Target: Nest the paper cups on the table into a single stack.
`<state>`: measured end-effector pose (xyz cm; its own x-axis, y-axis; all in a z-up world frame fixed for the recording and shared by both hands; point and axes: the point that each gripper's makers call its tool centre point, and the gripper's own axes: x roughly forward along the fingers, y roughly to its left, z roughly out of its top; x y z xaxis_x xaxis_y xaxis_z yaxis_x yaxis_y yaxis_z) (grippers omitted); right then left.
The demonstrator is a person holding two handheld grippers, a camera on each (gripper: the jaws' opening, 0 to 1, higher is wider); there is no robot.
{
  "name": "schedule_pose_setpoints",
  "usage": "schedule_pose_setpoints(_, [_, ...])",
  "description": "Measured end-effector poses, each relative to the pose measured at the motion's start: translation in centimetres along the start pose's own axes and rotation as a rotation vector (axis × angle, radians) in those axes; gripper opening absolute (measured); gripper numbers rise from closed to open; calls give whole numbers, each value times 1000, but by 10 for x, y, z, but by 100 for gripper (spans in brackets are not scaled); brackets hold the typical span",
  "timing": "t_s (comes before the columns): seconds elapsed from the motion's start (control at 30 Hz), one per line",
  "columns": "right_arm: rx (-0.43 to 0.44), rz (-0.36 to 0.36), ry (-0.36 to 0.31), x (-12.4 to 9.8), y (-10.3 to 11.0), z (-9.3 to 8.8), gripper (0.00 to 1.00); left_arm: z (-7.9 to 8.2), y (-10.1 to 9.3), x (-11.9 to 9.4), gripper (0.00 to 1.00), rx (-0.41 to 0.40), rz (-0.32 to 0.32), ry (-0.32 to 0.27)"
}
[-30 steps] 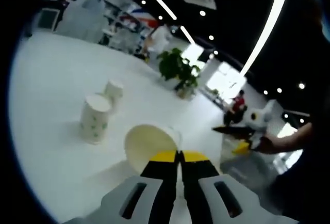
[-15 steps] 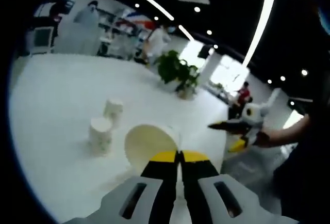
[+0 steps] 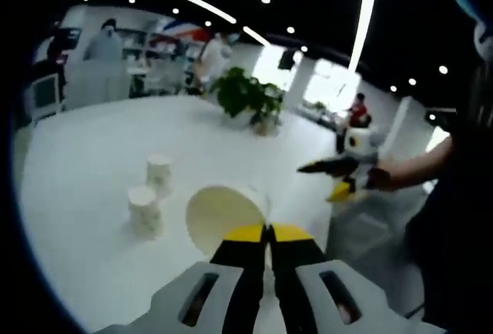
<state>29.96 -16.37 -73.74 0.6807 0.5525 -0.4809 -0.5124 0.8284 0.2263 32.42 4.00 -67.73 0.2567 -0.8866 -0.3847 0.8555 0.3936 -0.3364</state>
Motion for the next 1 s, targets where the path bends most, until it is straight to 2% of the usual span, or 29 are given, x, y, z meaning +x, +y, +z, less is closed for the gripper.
schedule_pose_setpoints(0.17, [-4, 7, 1, -3, -1, -2, 89, 4, -10, -2, 0, 23, -1, 19])
schedule_pose_setpoints(0.27, [2, 8, -2, -5, -3, -2, 89, 11, -13, -5, 0, 46, 12, 24])
schedule_pose_setpoints(0.47, [10, 16, -13, -6, -6, -3, 89, 10, -25, -9, 0, 135, 13, 96])
schedule_pose_setpoints(0.6, [10, 21, -14, -7, -8, -4, 88, 12, -30, -8, 0, 159, 13, 118])
schedule_pose_setpoints(0.8, [3, 23, -21, -11, -9, -2, 88, 19, -50, -6, 0, 258, -34, 182])
schedule_pose_setpoints(0.87, [5, 25, -24, -12, -11, -1, 88, 18, -49, -7, 0, 293, -38, 219])
schedule_pose_setpoints(1.0, [5, 25, -33, -14, -15, 1, 88, 20, -51, -6, 0, 317, -47, 250])
